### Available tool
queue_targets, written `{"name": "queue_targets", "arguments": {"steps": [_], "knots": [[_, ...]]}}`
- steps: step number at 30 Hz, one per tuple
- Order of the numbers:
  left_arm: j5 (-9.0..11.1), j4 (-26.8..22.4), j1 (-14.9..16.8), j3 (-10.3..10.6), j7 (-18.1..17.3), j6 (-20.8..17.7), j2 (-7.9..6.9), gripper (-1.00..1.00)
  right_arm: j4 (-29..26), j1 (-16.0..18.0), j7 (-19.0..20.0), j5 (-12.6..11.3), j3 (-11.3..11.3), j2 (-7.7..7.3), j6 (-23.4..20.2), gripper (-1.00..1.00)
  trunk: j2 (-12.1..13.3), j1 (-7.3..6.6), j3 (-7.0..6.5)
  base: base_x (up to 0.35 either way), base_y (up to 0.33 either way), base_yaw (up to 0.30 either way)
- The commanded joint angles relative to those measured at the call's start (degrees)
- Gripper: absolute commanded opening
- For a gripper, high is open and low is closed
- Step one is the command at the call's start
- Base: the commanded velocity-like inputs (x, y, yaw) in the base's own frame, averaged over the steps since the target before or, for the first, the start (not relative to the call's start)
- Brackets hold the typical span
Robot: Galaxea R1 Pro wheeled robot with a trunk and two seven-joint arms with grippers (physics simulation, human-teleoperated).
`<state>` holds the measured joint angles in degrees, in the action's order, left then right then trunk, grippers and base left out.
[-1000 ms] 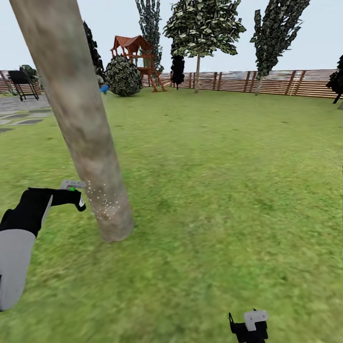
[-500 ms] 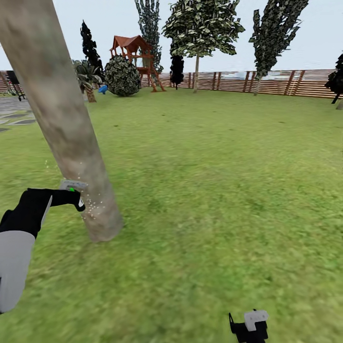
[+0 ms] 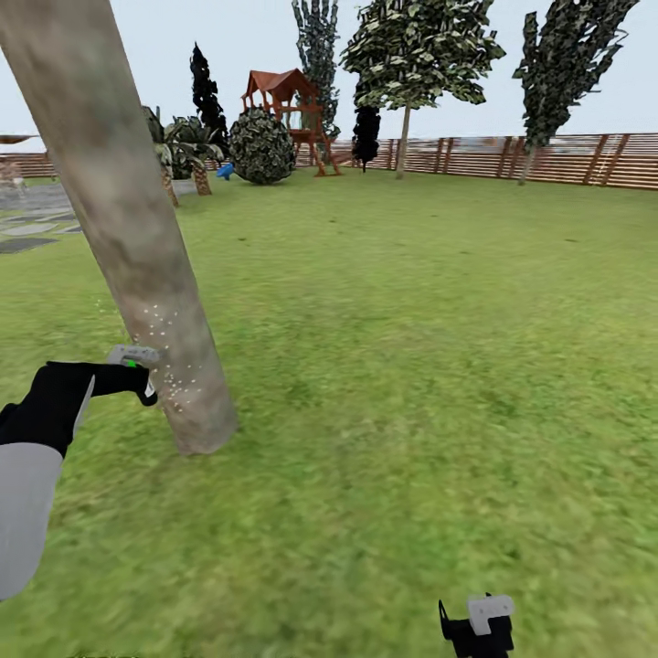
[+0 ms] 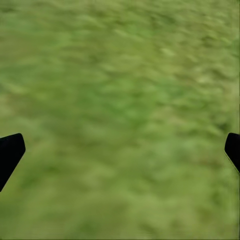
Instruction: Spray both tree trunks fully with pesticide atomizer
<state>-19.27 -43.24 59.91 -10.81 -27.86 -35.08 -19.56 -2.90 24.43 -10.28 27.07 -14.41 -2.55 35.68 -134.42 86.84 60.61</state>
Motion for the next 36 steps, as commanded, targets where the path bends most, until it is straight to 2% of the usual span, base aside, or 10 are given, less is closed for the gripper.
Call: {"name": "queue_targets", "arguments": {"steps": [1, 13, 21, 25, 30, 36], "knots": [[0.0, 0.0, 0.0, 0.0, 0.1, 0.0, 0.02, -1.0, 0.0, 0.0, 0.0, 0.0, 0.0, 0.0, 0.0, 1.0, 0.0, 0.0, 0.0, 0.175, -0.239, 0.152], [0.0, 0.0, -0.1, 0.0, 0.2, 0.1, 0.15, -1.0, 0.0, 0.0, 0.0, 0.0, 0.0, 0.0, 0.0, 1.0, 0.0, 0.0, 0.0, 0.187, -0.224, 0.02], [0.0, 0.0, -0.2, -0.2, 0.3, 0.2, 0.06, -1.0, 0.0, 0.0, 0.0, 0.0, 0.0, 0.0, 0.0, 1.0, 0.0, 0.0, 0.0, 0.007, -0.271, 0.244], [0.1, 0.0, -0.2, -0.2, 2.2, 0.2, 0.08, -1.0, 0.0, 0.0, 0.0, 0.0, 0.0, 0.0, 0.0, 1.0, 0.0, 0.0, 0.0, 0.0, -0.273, 0.276], [0.1, 0.0, -0.2, 0.0, 2.6, 0.2, 0.34, -1.0, 0.0, 0.0, 0.0, 0.0, 0.0, 0.0, 0.0, 1.0, 0.0, 0.0, 0.0, 0.0, -0.273, 0.265], [0.1, 0.1, -0.3, -0.1, 2.7, 0.2, 0.4, -1.0, 0.0, 0.0, 0.0, 0.0, 0.0, 0.0, 0.0, 1.0, 0.0, 0.0, 0.0, 0.047, -0.272, 0.04]]}}
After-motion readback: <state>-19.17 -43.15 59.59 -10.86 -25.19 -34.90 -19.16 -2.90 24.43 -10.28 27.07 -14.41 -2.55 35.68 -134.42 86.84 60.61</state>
